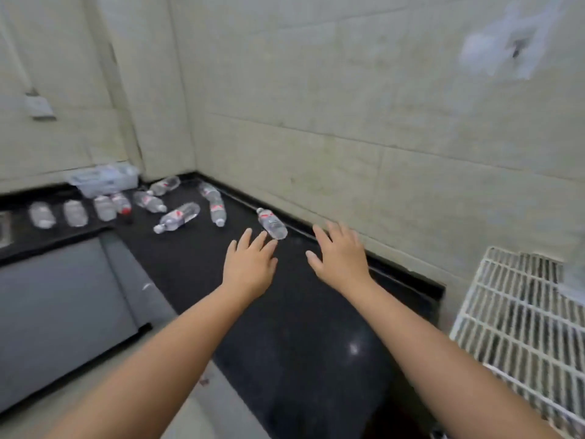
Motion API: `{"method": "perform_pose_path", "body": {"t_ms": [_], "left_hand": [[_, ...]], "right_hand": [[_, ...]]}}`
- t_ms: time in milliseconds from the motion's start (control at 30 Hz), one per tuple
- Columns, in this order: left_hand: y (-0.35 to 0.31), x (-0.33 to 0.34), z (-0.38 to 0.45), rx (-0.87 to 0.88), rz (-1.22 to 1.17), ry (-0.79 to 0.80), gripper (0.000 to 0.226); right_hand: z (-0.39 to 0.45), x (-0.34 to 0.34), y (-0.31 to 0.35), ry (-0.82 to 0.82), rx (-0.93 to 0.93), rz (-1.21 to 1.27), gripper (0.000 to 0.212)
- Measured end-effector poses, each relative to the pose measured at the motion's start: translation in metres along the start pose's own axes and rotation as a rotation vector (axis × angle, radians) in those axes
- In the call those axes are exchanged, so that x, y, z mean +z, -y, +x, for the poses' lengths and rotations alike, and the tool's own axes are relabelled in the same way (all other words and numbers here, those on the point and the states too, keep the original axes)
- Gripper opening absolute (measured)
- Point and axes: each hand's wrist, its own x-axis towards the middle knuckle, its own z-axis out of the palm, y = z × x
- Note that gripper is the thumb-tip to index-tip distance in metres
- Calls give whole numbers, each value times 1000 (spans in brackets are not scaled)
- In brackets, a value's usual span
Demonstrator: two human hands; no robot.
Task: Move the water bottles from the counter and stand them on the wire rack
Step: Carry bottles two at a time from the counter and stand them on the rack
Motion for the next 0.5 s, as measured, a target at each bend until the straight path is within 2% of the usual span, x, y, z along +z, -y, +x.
{"method": "perform_pose_path", "body": {"t_ms": [167,300,500], "left_hand": [[143,10,-30,-132,36,88,47],[228,15,-41,-186,40,140,46],[309,41,-18,-212,8,189,45]], "right_hand": [[48,74,131,106,-30,67,57],[76,115,206,154,19,117,55],[121,162,244,198,38,105,52]]}}
